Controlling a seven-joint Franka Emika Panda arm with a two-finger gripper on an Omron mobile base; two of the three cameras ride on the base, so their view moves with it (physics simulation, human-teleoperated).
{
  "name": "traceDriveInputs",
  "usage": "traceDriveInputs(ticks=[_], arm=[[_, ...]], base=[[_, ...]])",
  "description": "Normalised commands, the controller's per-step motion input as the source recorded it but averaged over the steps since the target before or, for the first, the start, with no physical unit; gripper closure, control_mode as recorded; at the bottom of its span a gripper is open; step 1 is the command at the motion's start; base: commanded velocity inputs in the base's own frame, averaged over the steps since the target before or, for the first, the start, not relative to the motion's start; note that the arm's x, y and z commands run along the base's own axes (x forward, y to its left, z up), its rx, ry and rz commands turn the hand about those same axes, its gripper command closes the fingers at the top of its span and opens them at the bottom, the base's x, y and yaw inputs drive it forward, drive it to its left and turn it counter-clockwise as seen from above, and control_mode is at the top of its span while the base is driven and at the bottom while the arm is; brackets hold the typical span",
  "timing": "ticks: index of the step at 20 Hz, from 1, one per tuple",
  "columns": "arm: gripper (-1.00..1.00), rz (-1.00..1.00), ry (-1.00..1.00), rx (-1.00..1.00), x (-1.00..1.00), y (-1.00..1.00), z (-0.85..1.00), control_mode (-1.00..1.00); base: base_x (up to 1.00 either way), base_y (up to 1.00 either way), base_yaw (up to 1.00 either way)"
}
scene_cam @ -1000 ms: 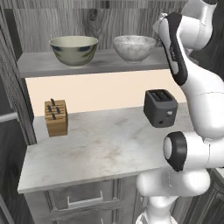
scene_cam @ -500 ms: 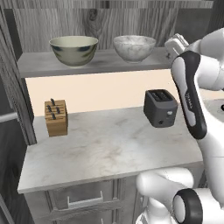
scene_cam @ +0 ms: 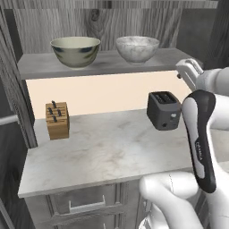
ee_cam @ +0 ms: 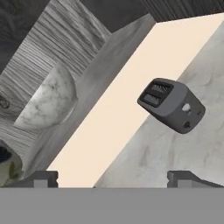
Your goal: Open the cabinet. Pick the bowls from the counter and place them in the cabinet. Then close the cabinet.
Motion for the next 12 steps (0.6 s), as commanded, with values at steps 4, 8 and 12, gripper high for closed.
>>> traceDriveInputs(ticks=[4,8,12], arm=[[-1.00,-0.01,-0.07,0.00,-0.68,0.00,0.00,-1.00],[-1.00,-0.01,-0.02,0.00,-0.62,0.01,0.00,-1.00],[-1.00,-0.02,0.00,0.00,-0.47,0.15,0.00,-1.00]], base=[[0.00,0.00,0.00],[0.00,0.00,0.00],[0.00,0.00,0.00]])
